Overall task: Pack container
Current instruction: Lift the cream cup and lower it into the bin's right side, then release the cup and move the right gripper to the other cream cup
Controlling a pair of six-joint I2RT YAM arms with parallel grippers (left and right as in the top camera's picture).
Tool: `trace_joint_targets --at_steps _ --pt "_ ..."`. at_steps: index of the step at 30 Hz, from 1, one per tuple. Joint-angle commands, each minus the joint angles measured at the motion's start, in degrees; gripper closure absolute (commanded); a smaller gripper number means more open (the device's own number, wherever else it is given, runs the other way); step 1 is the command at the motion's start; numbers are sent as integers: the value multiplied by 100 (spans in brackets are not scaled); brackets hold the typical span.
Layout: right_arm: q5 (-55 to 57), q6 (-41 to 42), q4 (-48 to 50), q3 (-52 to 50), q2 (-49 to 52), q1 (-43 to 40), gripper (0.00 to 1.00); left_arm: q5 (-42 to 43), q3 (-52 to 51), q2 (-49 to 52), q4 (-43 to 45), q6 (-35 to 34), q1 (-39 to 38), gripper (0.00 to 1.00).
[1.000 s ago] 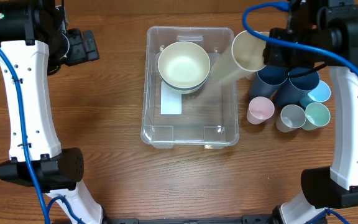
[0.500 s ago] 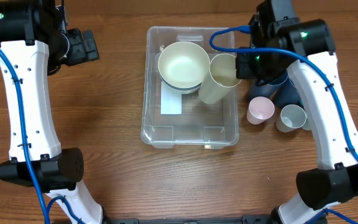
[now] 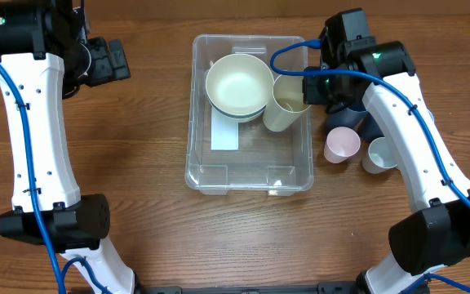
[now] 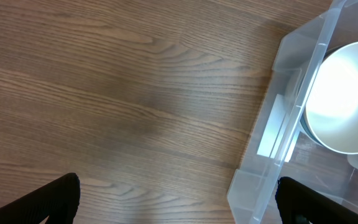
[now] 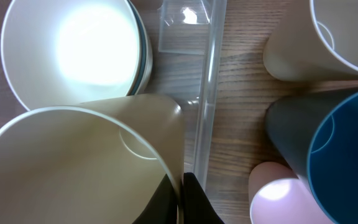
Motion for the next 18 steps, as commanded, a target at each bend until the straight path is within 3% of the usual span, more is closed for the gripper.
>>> trace_joint_targets --at_steps 1,15,18 --pt "83 2 140 -52 -26 13 96 -35 46 -22 -13 109 -13 0" --pt "105 -2 444 -55 -28 13 86 -33 46 -22 -13 109 -13 0" --pt "107 -42 400 39 -28 11 65 -35 46 -22 -13 109 -13 0"
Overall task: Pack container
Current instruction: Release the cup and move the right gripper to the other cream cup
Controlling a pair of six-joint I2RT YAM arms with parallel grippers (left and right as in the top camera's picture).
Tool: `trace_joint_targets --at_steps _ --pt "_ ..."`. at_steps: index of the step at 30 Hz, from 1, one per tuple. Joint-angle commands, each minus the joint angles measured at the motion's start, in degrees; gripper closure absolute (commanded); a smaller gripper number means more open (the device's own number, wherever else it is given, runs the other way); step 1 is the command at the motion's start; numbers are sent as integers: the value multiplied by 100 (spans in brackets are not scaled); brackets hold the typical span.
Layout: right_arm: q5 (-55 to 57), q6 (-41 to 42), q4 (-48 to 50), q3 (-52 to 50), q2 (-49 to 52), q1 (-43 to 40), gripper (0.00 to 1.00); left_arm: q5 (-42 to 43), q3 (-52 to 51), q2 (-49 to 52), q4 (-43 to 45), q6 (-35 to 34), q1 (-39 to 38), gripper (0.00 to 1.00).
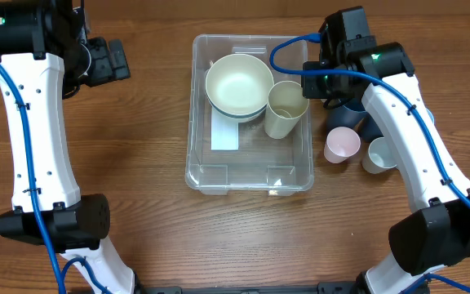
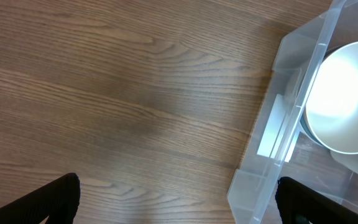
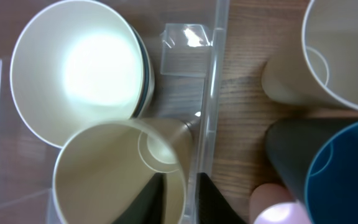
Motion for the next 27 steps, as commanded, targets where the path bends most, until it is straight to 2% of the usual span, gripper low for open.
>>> trace_joint_targets --at_steps 1,3,6,10,16,21,27 --pt "33 -28 -44 142 -31 11 61 -35 46 -22 -11 109 -13 0" --pt "33 -28 -146 363 -63 11 52 -35 46 -22 -11 109 -13 0" --pt "37 -28 -378 870 -160 -13 44 -35 46 -22 -11 109 -13 0" --pt "42 -26 -621 1488 -256 -247 28 -35 46 -22 -11 109 -13 0" --pt "31 -24 -372 1646 -179 -994 27 -33 46 -22 -11 109 -11 0" --pt "-205 -26 -81 1644 267 -1668 26 -33 46 -22 -11 109 -13 0" --pt "-448 -31 299 1644 911 -1980 27 -35 46 -22 -11 109 -11 0"
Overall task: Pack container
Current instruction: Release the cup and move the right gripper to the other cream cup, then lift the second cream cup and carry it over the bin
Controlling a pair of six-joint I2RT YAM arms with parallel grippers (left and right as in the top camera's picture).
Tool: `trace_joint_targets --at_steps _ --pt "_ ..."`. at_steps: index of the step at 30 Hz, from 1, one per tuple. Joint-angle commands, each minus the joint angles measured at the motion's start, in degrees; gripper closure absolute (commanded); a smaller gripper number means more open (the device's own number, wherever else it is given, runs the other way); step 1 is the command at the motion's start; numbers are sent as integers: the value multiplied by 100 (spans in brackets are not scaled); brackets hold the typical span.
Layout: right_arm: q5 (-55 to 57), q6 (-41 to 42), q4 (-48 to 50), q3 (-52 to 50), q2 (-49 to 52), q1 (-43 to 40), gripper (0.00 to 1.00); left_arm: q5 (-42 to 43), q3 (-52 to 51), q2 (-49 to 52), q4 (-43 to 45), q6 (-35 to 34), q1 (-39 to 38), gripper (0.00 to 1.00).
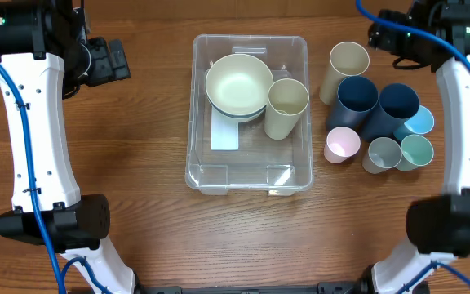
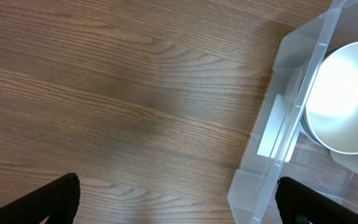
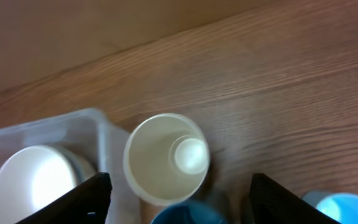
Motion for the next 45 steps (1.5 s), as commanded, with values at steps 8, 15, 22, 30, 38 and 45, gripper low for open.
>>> trace_joint_targets --at_steps 8,15,22,30,38,45 --pt "-393 -20 426 109 1211 -55 44 -35 46 -22 -11 109 -13 0" --pt "-389 -15 328 101 1255 -55 52 -33 46 -22 -11 109 -13 0" --pt "-365 -17 273 98 1276 -55 75 -35 46 -22 -11 109 -13 0" --pt "-278 -17 214 96 1423 -57 79 -33 46 -22 -11 109 -13 0" --pt "-258 -17 289 35 1504 -61 96 -35 46 -22 -11 107 -11 0" --pt "-197 50 424 166 1497 -66 96 -35 46 -22 -11 109 -13 0"
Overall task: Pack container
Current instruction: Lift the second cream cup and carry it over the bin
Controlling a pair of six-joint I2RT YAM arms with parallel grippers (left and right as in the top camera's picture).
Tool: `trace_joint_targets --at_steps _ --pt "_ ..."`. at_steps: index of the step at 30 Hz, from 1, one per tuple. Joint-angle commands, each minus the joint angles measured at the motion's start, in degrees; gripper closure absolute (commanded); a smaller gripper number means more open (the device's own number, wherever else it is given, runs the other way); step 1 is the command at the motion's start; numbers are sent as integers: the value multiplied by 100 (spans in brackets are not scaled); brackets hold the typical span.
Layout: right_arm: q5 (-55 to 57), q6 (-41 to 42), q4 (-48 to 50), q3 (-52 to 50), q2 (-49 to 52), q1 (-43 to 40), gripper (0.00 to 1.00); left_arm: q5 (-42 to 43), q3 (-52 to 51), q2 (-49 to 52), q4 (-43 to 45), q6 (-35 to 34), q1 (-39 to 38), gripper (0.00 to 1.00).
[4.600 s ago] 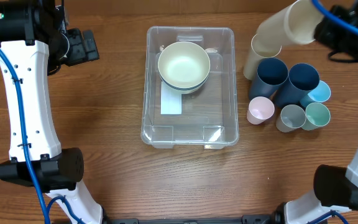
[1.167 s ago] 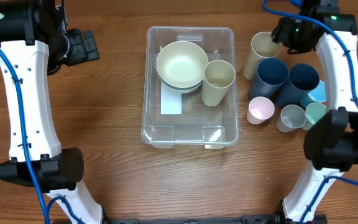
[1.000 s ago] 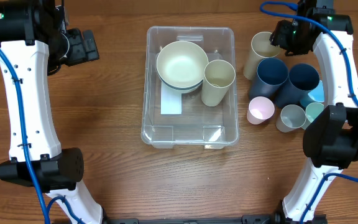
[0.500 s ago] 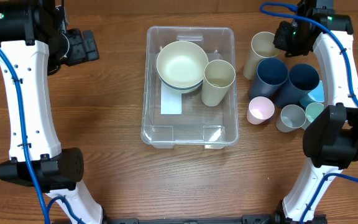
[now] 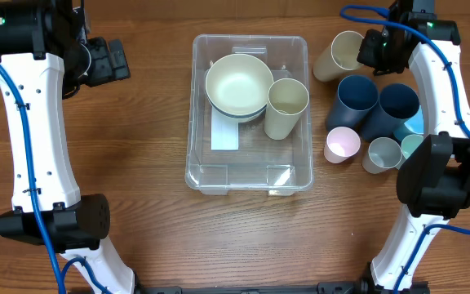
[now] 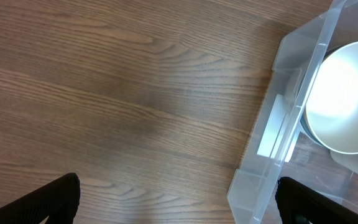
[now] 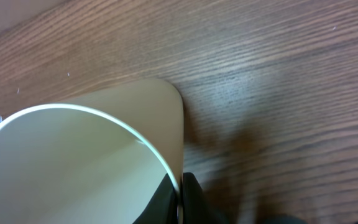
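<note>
A clear plastic container [image 5: 250, 175] in mid-table holds stacked bowls [image 5: 238, 85] and one cream cup [image 5: 287, 107] standing upright. My right gripper [image 7: 180, 198] is shut on the rim of a second cream cup [image 7: 86, 162], which tilts at the back right [image 5: 341, 54], right of the container. In the left wrist view my left gripper [image 6: 178, 202] stands open over bare wood, left of the container's wall [image 6: 272, 143], with nothing between its fingers.
Several loose cups stand right of the container: two dark blue [image 5: 356, 98], a pink [image 5: 342, 145], a grey [image 5: 379, 153] and light blue ones [image 5: 413, 122]. A white card [image 5: 224, 135] lies on the container's floor.
My right gripper was open high above the back-right cream cup; now it is down at that cup and shut on its rim, and the cup tilts. The left arm has not moved.
My right gripper held a cream cup tilted over the container's right side. It then stood open with that cup upright beside the bowls. Later it was high over the loose cups, open. Now it is shut on the second cream cup.
</note>
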Motion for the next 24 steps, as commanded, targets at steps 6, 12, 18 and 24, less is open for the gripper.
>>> trace_joint_targets --at_steps 6,12,18,24 --pt "-321 125 -107 800 -103 -2 96 -33 46 -22 -11 109 -13 0" --pt "-625 129 -852 1567 -415 -2 96 -35 46 -22 -11 109 -13 0" --pt "-745 118 -1858 1993 -901 -2 96 -33 46 -22 -11 109 -13 0" --pt "-1060 76 -2573 1993 -1759 0 96 -33 46 -22 -11 109 -13 0"
